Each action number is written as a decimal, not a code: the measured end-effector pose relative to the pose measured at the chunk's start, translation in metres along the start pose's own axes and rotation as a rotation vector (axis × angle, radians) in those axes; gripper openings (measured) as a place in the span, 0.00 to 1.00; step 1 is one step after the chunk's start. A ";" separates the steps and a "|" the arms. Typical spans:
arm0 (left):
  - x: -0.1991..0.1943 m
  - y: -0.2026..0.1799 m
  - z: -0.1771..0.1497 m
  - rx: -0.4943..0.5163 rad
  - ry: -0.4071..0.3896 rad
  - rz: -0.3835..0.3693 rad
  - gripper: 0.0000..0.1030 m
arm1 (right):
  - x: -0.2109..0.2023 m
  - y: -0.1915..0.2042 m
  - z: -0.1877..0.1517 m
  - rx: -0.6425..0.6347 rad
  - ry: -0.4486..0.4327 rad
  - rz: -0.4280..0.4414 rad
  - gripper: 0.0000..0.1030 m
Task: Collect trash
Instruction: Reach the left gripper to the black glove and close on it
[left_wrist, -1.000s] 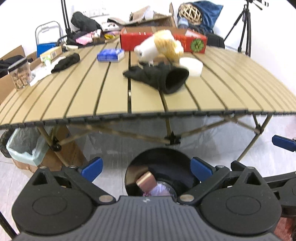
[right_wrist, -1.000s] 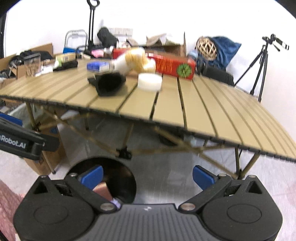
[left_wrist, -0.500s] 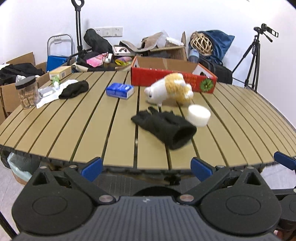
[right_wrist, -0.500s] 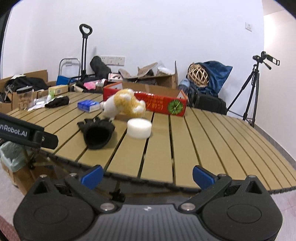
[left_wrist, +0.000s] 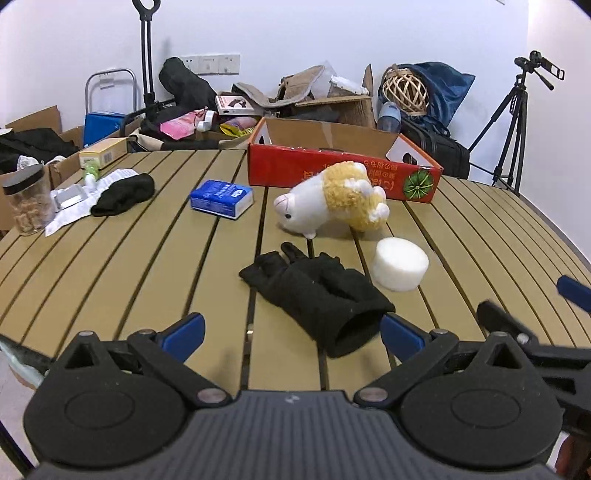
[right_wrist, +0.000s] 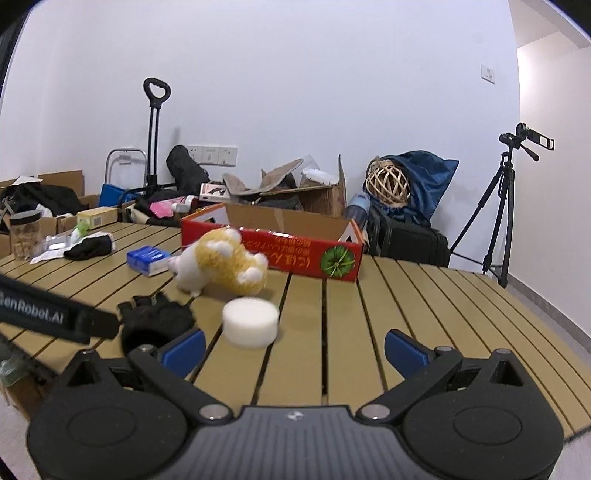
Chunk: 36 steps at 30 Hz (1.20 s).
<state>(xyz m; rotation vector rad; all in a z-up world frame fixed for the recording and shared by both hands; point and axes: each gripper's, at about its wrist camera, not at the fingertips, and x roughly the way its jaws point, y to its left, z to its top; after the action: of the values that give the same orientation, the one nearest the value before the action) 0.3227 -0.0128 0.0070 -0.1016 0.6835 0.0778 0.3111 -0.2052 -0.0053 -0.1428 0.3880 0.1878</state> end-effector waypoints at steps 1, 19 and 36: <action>0.004 -0.001 0.001 -0.002 -0.003 0.002 1.00 | 0.005 -0.003 0.001 0.000 -0.003 -0.009 1.00; 0.074 -0.041 0.002 0.043 0.037 0.014 1.00 | 0.059 -0.053 -0.006 0.134 0.044 -0.055 1.00; 0.084 -0.022 -0.002 0.005 -0.022 -0.058 0.64 | 0.080 -0.031 -0.001 0.131 0.015 0.018 1.00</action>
<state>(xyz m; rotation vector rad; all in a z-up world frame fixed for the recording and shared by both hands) 0.3890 -0.0319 -0.0461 -0.1152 0.6583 0.0218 0.3896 -0.2230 -0.0335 -0.0115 0.4155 0.1789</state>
